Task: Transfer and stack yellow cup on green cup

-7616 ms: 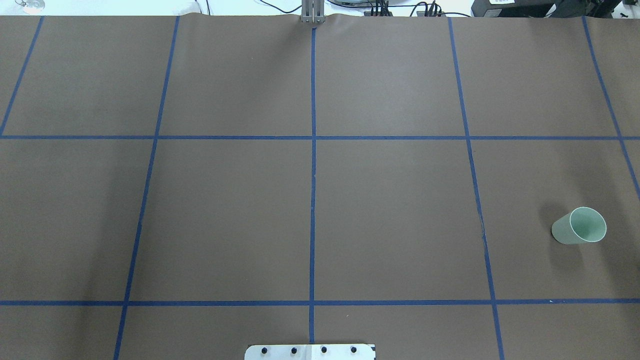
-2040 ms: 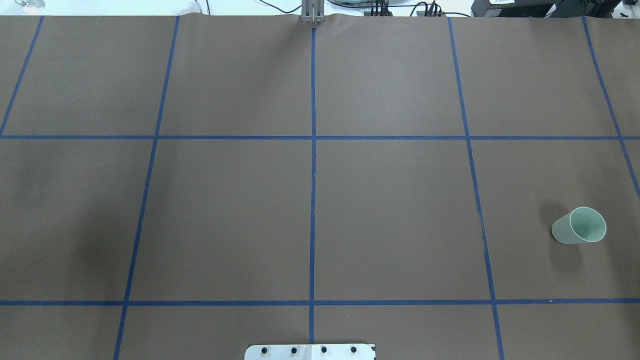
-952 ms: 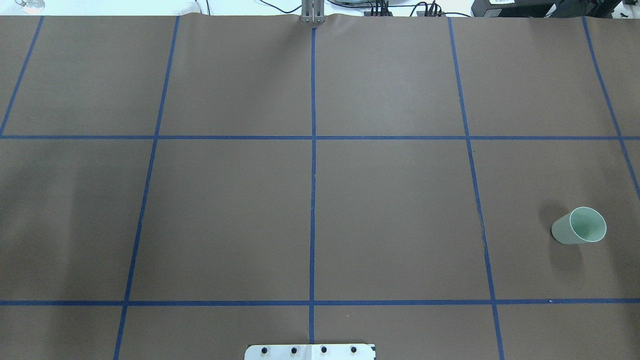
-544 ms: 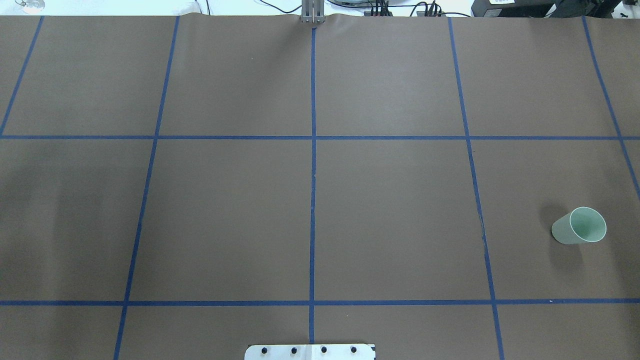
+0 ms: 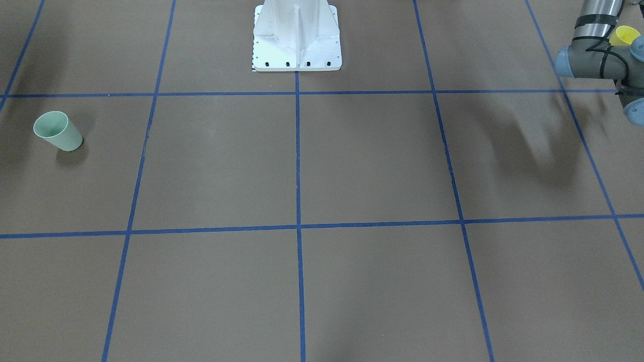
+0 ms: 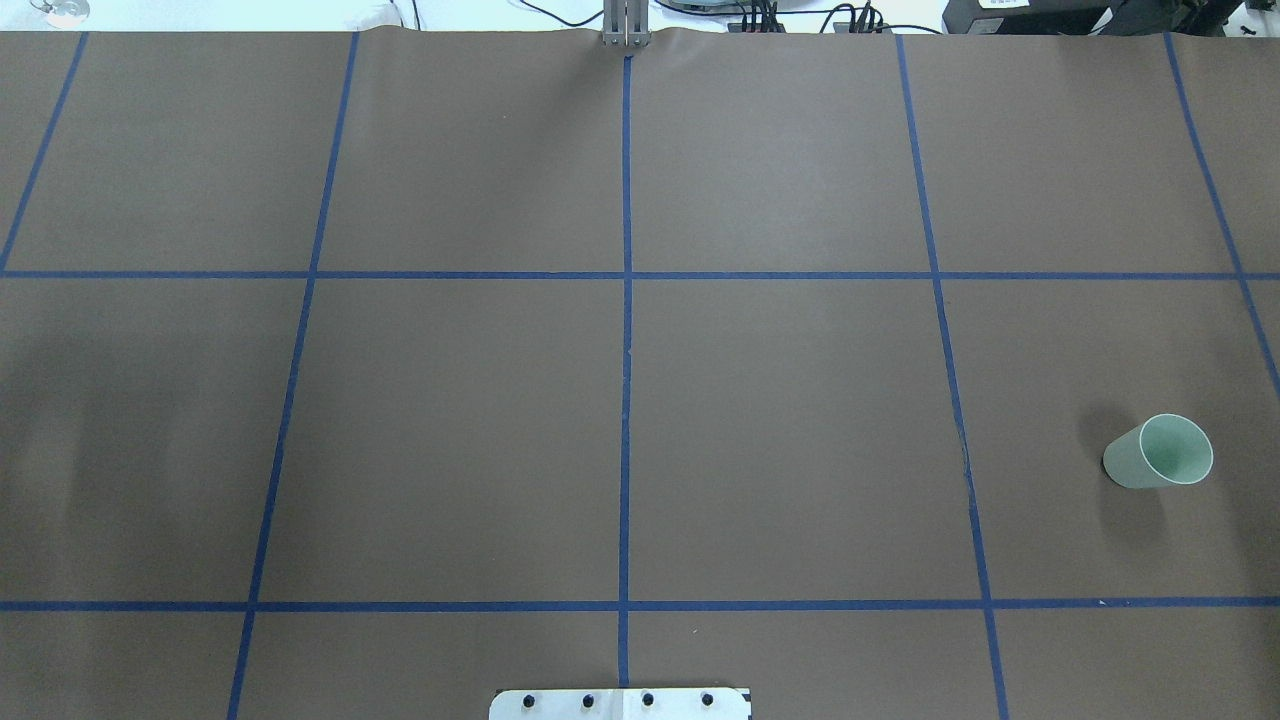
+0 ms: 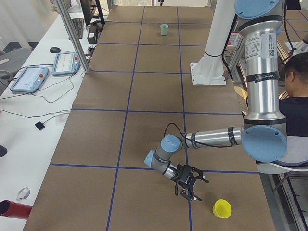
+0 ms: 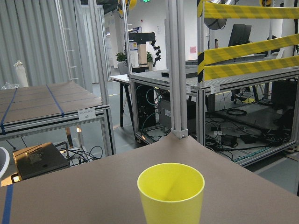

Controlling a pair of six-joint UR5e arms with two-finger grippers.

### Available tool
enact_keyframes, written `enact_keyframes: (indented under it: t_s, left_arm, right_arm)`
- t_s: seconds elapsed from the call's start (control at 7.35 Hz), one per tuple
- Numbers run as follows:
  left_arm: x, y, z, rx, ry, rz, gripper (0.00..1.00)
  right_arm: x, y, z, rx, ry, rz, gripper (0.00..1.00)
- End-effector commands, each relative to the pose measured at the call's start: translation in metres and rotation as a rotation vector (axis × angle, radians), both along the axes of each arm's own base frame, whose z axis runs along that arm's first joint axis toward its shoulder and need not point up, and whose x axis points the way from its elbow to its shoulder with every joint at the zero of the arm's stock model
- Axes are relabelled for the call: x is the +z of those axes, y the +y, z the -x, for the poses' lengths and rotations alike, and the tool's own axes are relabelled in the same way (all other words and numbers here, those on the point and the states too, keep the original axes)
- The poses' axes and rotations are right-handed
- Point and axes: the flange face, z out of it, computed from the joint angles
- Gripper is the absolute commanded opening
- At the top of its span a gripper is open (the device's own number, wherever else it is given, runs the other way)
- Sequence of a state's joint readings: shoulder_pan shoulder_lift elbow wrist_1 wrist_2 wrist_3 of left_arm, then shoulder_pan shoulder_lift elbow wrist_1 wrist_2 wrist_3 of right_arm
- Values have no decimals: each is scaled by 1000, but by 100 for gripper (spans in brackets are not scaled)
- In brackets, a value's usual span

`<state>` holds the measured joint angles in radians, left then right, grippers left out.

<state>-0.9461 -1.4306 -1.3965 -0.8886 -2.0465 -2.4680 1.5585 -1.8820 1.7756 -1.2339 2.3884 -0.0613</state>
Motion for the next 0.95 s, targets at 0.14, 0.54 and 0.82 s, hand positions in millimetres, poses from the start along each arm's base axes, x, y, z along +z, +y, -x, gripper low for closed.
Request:
enact_keyframes:
  t_s: [0.14,0.54,0.82]
  left_arm:
    - [51,24,0,7,-12,-4,100]
    - [90,51,14,-18,-70,47,100]
    - [106,69,22,-66,-89,115,100]
  right_arm:
    - [0,1,0,0,-2,0,100]
    - [3,5,0,-1,-1,7,100]
    - [2,8,0,-3,-7,7,100]
